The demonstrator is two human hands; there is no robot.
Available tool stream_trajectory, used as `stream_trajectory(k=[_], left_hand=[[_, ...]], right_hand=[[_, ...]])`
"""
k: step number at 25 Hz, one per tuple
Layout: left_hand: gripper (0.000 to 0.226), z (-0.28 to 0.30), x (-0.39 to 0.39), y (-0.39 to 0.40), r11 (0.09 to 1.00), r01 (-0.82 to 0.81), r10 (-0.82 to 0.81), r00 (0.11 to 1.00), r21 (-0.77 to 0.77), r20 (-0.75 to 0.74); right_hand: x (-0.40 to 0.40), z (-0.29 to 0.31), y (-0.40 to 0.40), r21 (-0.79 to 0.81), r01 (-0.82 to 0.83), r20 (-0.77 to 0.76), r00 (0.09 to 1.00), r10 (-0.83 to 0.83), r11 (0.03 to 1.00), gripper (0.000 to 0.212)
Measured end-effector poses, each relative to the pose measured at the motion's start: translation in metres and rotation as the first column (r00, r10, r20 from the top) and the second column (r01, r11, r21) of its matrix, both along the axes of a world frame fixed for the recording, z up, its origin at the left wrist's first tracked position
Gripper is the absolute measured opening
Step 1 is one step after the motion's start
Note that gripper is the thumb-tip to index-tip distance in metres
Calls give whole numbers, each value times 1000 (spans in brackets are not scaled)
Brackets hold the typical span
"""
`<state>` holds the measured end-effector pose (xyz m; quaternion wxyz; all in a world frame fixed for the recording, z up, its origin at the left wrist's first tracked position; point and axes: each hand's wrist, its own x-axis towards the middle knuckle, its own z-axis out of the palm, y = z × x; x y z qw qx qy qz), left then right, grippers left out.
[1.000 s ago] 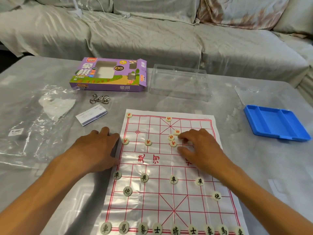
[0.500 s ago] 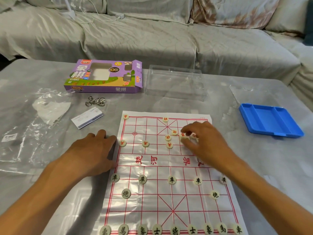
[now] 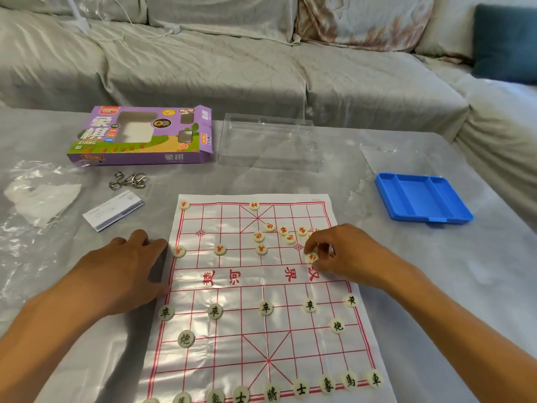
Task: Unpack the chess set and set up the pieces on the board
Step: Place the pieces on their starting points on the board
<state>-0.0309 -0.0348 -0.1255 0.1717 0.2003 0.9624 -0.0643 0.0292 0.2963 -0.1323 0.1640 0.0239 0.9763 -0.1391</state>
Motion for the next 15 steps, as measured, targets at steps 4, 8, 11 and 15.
stream_trajectory(k=[4,8,11,15], left_hand=[[79,1,1,1,1000,-7,7,1000,-7,-6],[78,3,2,1,1000,-1,1,1000,-9,-12],[77,3,4,1,1000,3,-3,1000,-8,-18],[74,5,4,3,1000,2,-2,1000,-13,-22]], right_hand=[[0,-2,4,-19,28,-8,1000,-28,999,30],[-1,-5,5,-7,34,-46,998,-35,999,32],[-2,-6,2,13,23,-68,997,-22,1000,29],[-11,6,0,-35,13,-153,988,-18,999,29]])
